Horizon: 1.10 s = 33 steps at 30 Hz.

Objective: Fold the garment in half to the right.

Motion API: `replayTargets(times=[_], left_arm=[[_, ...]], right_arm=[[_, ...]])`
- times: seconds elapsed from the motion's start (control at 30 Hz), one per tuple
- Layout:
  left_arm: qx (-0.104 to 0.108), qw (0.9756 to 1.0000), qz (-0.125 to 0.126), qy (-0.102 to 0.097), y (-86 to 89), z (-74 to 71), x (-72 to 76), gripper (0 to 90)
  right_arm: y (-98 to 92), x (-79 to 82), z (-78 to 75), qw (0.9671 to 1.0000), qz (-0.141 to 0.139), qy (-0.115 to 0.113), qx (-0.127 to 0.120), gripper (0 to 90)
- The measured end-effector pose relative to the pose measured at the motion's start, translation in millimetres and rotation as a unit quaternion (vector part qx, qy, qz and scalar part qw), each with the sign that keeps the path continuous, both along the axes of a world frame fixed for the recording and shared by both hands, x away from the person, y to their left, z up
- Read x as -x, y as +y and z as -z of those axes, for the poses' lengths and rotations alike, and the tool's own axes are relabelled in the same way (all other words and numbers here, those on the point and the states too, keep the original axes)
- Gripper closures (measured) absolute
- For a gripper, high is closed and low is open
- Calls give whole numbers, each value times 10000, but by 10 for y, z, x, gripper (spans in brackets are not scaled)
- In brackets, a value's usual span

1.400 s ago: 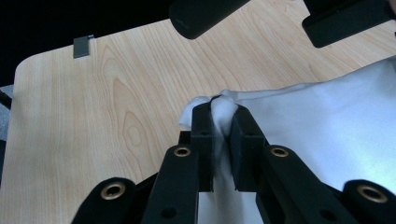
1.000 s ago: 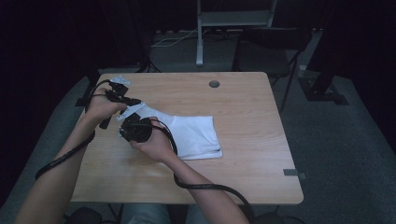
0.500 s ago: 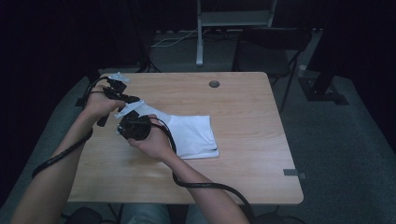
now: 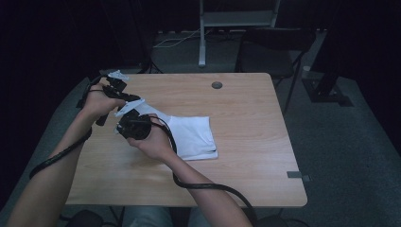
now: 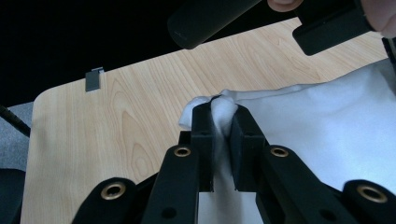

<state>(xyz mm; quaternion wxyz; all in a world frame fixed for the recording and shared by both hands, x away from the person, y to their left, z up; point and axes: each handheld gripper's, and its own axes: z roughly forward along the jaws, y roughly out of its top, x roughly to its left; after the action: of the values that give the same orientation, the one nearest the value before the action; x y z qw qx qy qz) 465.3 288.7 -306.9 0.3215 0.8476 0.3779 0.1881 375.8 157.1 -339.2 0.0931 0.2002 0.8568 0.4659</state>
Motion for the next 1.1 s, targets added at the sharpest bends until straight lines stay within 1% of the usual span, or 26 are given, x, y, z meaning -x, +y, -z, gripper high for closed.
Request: replayTargets(times=[0.43,0.67,1.1], left_arm=[[-76,10000,-8,-42,23,-83,-5,856],[-107,9999,-24,-62,27,-118,-1,856],[-177,9998,-33,-103,46,-177,5,856]], right_arm=[[21,-9,-67,9999,29,9,-137,823],[31,-10,-89,9998,30,-14,-171,823],[64,-9,-126,9997,48,22,-258,823]])
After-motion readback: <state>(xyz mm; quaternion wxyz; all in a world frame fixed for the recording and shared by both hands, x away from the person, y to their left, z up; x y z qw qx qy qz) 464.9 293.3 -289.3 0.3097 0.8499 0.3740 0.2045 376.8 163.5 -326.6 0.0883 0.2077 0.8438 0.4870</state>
